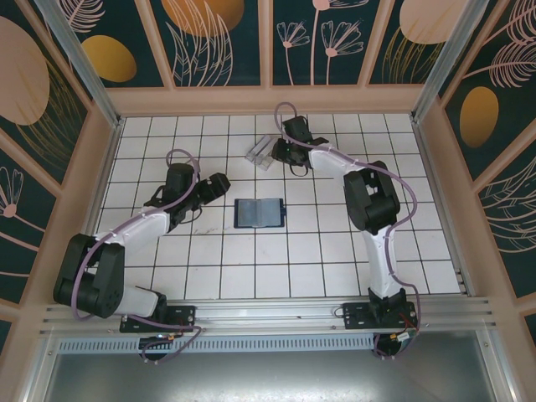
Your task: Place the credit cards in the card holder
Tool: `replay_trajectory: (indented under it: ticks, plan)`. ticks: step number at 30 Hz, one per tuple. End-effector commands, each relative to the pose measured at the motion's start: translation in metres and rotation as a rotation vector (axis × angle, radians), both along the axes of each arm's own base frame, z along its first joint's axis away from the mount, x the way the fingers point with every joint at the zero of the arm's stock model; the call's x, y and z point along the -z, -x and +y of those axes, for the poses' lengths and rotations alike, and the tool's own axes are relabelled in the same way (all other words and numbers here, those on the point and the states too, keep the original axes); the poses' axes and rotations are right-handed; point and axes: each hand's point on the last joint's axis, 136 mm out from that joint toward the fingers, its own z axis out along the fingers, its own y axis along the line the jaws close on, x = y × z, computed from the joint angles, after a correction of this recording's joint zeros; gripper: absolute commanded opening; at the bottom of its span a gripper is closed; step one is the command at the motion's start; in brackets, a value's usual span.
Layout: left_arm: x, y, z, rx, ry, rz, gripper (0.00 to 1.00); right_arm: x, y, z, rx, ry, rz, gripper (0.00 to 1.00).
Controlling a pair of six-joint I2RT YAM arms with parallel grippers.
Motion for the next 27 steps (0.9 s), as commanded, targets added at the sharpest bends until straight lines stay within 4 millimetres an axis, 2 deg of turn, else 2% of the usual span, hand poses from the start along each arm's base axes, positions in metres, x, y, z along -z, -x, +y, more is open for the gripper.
replay_trajectory:
  ticks: [1,4,7,13,15,17,20,22,23,24,25,27]
  plan:
    - [-0.004,0.000,0.009,-0.022,-0.038,-0.022,0.87,0.011,0.007,-0.003,-0.007,0.041,0.044,0.28]
    - [-0.004,-0.001,0.008,-0.016,-0.038,-0.017,0.87,0.005,0.008,-0.018,-0.006,0.085,0.029,0.18]
    - [-0.001,-0.002,0.005,-0.006,-0.025,-0.011,0.87,-0.002,0.008,-0.037,-0.019,0.133,0.005,0.15]
    - [0.005,-0.006,-0.005,0.024,0.005,0.012,0.88,-0.008,0.000,-0.060,-0.159,0.221,-0.051,0.06]
    - [0.005,-0.008,-0.008,0.034,0.016,0.016,0.88,-0.012,-0.004,-0.071,-0.202,0.294,-0.079,0.00]
    - [0.007,-0.009,-0.009,0.036,0.024,0.010,0.88,-0.013,-0.004,-0.076,-0.271,0.347,-0.102,0.00]
    - [0.012,-0.012,-0.013,0.045,0.040,0.022,0.87,-0.011,0.005,-0.072,-0.395,0.385,-0.130,0.00]
    - [0.014,-0.013,-0.020,0.070,0.059,0.026,0.87,-0.013,-0.003,-0.082,-0.347,0.437,-0.174,0.01]
    - [0.015,-0.013,-0.020,0.073,0.064,0.029,0.87,-0.014,-0.002,-0.084,-0.330,0.437,-0.190,0.04]
    - [0.016,-0.013,-0.020,0.070,0.065,0.029,0.87,-0.018,-0.002,-0.085,-0.307,0.430,-0.204,0.15]
    - [0.016,-0.013,-0.019,0.065,0.066,0.032,0.87,-0.026,-0.001,-0.086,-0.281,0.411,-0.217,0.20]
    - [0.013,-0.011,-0.019,0.069,0.059,0.029,0.88,-0.042,0.001,-0.088,-0.245,0.380,-0.247,0.23]
